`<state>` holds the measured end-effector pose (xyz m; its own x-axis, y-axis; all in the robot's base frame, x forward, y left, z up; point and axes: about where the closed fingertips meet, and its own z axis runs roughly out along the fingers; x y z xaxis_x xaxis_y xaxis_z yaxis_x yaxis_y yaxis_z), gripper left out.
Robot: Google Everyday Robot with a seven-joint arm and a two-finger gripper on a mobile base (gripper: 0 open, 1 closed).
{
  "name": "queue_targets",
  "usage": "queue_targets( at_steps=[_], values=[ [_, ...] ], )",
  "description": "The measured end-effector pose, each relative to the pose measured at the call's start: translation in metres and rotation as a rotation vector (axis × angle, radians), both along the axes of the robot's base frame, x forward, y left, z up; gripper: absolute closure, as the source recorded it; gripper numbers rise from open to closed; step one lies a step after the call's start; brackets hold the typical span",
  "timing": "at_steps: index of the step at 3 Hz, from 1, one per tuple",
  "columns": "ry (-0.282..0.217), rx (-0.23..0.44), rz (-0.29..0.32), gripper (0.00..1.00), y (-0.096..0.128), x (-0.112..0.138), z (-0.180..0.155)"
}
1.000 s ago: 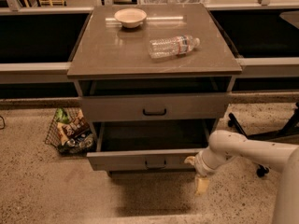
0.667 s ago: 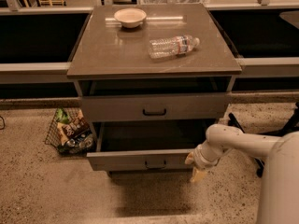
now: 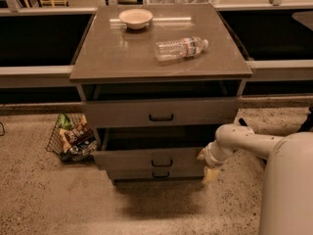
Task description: Close middle drawer
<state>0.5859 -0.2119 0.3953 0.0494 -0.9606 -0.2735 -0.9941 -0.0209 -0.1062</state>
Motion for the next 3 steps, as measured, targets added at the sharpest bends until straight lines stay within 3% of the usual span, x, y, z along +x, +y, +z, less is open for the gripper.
queue_targets(
  at_steps=[1,2,3],
  values=[
    [-0.053,0.002,-0.039,0.02,-0.013,0.025,0.002],
    [-0.069,0.033,-0.054,0.0,-0.023,0.04,-0.001],
    [-0.07,0.037,-0.055,0.0,-0.024,0.038,-0.001]
  ],
)
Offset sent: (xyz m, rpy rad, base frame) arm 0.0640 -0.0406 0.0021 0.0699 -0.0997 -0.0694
